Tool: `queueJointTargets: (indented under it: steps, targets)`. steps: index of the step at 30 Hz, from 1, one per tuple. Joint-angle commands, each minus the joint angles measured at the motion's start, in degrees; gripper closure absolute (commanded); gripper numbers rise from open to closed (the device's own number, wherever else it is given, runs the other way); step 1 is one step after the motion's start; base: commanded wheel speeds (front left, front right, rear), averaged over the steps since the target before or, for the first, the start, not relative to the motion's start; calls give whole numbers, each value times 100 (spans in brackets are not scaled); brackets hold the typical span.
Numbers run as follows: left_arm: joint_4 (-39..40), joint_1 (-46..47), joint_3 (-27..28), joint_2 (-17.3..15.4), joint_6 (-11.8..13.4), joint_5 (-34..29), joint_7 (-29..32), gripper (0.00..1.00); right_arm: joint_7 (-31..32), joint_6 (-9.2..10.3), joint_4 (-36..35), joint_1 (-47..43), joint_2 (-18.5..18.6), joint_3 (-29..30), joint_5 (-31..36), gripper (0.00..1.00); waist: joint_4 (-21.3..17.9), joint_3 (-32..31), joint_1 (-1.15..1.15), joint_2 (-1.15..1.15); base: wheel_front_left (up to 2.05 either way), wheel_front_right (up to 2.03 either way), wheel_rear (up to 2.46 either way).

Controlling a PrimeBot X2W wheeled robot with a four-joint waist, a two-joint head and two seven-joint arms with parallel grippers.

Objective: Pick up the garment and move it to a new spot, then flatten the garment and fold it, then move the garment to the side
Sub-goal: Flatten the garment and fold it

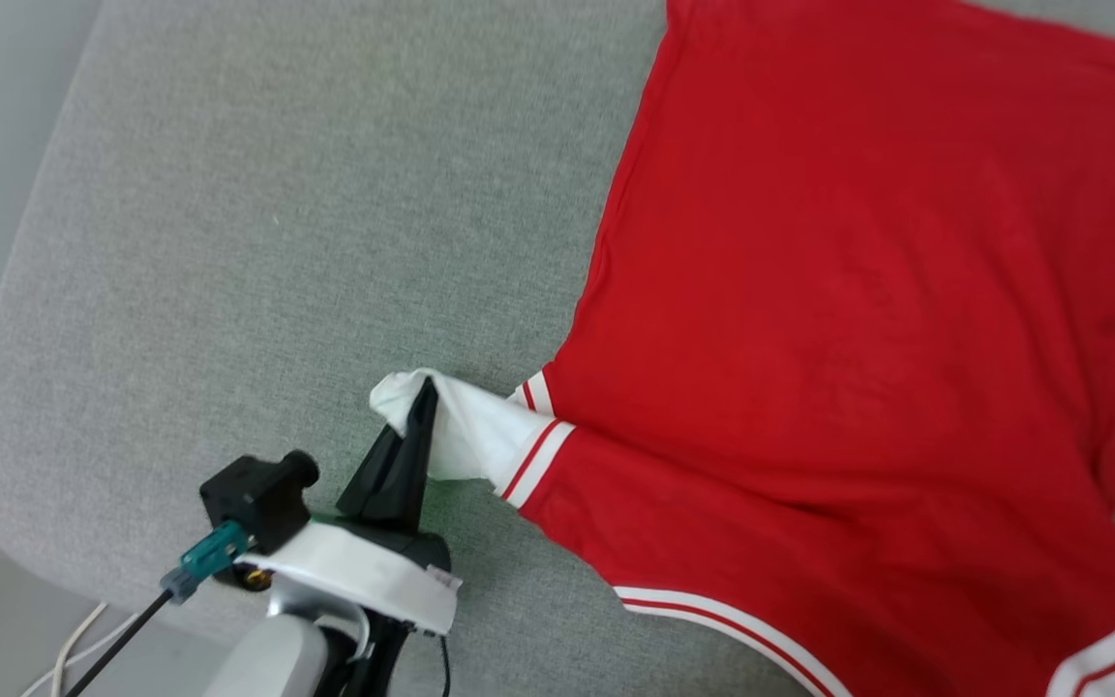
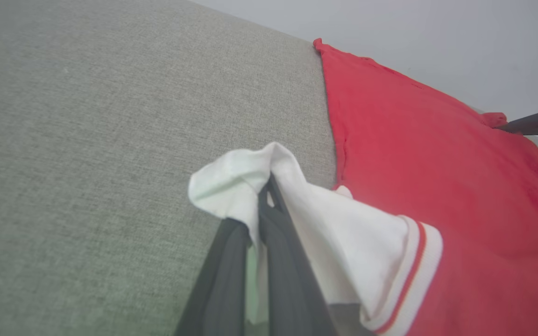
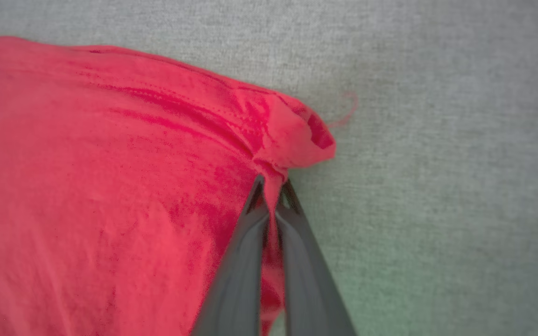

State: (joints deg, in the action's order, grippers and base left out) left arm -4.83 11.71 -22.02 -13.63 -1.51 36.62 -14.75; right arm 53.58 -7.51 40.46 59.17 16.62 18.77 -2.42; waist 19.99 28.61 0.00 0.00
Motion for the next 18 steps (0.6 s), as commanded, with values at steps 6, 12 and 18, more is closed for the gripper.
queueJointTargets:
  steps: [6,12,18]
  targets:
    - [-160,-353,236,-184,187,82,-12,100,62,5,-310,-491,255,-663,-171,100,-446,-860,0,0,0,0,0]
    - [-166,-736,554,-459,499,160,64,100,103,5,-1137,-1343,580,-1351,-867,100,-945,-1548,0,0,0,0,0]
    - [36,-1200,848,-708,813,256,185,100,314,4,-2463,-2793,763,-1544,-1470,100,-1467,-1987,0,0,0,0,0]
